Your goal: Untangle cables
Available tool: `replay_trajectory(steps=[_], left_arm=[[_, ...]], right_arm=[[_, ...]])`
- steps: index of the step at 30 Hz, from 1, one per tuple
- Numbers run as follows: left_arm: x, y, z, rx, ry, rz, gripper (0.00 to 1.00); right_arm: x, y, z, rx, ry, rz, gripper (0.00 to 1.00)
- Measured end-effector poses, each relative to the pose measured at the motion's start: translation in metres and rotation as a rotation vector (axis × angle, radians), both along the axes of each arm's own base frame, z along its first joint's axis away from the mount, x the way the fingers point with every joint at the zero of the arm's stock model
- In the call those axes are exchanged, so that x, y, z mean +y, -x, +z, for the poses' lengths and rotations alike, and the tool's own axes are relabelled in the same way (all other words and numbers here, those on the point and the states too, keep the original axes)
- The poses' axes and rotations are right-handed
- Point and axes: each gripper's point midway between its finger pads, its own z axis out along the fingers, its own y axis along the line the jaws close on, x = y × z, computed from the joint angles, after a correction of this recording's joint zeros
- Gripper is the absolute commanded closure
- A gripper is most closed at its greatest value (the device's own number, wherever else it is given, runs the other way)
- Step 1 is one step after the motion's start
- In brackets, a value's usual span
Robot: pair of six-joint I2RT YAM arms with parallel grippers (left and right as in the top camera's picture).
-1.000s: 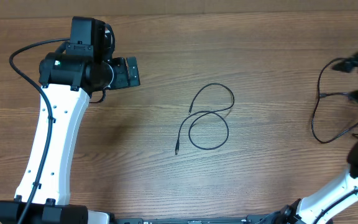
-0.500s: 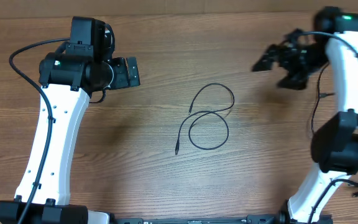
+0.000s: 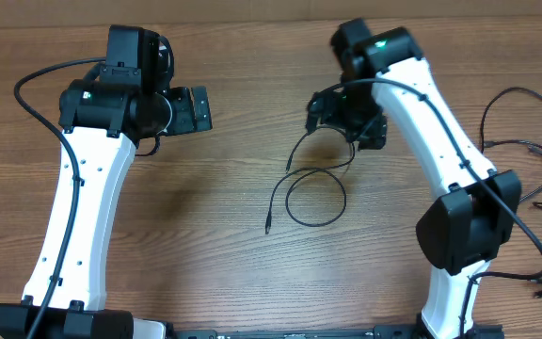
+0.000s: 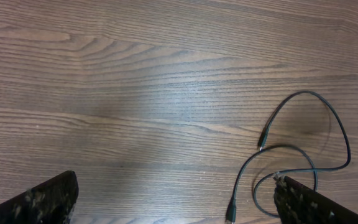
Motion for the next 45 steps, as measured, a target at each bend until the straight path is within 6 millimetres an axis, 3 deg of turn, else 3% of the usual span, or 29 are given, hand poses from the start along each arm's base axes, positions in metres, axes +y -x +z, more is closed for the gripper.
replay_trajectory(steps=[5, 8, 10, 12, 15, 23, 27, 29, 31, 32, 34, 42, 45], left_arm=[[0.0, 0.0, 0.0, 0.0, 0.0, 0.0, 0.0], [0.0, 0.0, 0.0, 0.001, 0.0, 0.0, 0.0], [0.0, 0.0, 0.0, 0.0, 0.0, 0.0, 0.0], [0.0, 0.0, 0.0, 0.0, 0.0, 0.0, 0.0], [0.0, 0.0, 0.0, 0.0, 0.0, 0.0, 0.0], [0.0, 0.0, 0.0, 0.001, 0.0, 0.0, 0.01], [0.0, 0.0, 0.0, 0.001, 0.0, 0.0, 0.0], [0.0, 0.0, 0.0, 0.001, 0.0, 0.0, 0.0], [0.0, 0.0, 0.0, 0.001, 0.0, 0.0, 0.0], [0.0, 0.0, 0.0, 0.001, 0.0, 0.0, 0.0], [0.0, 0.0, 0.0, 0.0, 0.0, 0.0, 0.0], [0.0, 0.0, 0.0, 0.001, 0.0, 0.0, 0.0], [0.0, 0.0, 0.0, 0.001, 0.0, 0.0, 0.0]], right_arm=[[0.019, 0.002, -0.006, -0.029, 0.041, -0.043, 0.0], [0.028, 0.005, -0.026, -0.025, 0.054, -0.057, 0.0], [0.032, 0.018, -0.059, 0.014, 0.072, -0.059, 0.03], [0.035, 0.025, -0.075, 0.034, 0.079, -0.058, 0.03], [0.038, 0.033, -0.085, 0.044, 0.087, -0.044, 0.03], [0.057, 0.029, -0.118, -0.027, 0.044, -0.025, 0.03], [0.063, 0.039, -0.131, -0.022, 0.044, -0.006, 0.05], [0.064, 0.04, -0.132, -0.02, 0.044, -0.004, 0.19], [0.064, 0.039, -0.132, -0.024, 0.043, -0.005, 0.54], [0.064, 0.039, -0.132, -0.026, 0.044, 0.001, 0.64], [0.063, 0.038, -0.132, -0.031, 0.052, -0.007, 0.95], [0.042, 0.034, -0.132, -0.057, 0.155, -0.015, 0.96], [0.032, 0.03, -0.122, -0.06, 0.198, -0.013, 0.96]])
